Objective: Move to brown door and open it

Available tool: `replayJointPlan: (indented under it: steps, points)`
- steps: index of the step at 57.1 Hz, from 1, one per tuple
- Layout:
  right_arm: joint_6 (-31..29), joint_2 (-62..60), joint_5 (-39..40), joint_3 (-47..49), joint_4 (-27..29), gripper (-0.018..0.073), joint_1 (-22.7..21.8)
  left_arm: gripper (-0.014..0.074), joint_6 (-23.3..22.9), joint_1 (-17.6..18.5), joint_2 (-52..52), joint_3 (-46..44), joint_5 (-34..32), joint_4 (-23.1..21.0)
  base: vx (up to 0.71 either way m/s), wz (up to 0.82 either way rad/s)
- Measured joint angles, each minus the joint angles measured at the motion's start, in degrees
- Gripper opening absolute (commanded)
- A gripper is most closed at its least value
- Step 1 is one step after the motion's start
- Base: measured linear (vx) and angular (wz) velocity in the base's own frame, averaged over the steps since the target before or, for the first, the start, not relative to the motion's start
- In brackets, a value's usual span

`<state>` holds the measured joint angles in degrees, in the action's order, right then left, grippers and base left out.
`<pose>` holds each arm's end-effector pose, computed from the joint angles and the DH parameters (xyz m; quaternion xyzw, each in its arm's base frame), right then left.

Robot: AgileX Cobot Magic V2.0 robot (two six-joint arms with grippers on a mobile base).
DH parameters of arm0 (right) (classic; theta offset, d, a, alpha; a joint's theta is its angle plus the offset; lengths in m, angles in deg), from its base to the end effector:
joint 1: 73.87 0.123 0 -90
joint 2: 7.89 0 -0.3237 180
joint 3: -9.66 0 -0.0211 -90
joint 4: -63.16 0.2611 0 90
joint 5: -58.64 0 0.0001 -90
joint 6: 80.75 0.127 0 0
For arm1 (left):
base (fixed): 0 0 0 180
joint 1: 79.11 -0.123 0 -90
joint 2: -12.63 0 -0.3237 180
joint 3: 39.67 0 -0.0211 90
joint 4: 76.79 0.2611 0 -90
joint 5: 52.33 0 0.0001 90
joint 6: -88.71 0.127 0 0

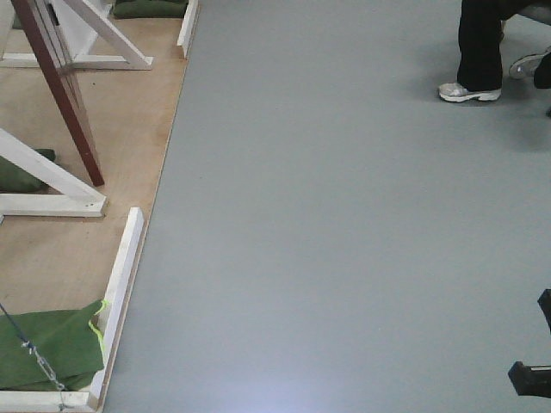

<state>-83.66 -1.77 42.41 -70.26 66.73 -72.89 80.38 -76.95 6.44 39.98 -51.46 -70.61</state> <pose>0.0612 0.0033 0.1696 -0.0086 0.7784 0.0150 0.6275 0.0638 -0.0022 0.2051 -0.0005 0.6865 -0.0268 0.7267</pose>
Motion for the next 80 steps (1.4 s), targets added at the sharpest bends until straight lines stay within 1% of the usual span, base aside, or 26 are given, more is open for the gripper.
replayJointPlan:
  steps: [48,80]
  points:
    - [0.0,0.0,0.0,0.0,0.0,0.0,0.0,-0.0006,0.0,0.0,0.0,0.0,0.0,0.0,0.41,0.06]
    - [0.0,0.0,0.0,0.0,0.0,0.0,0.0,-0.0006,0.0,0.0,0.0,0.0,0.0,0.0,0.44,-0.02]
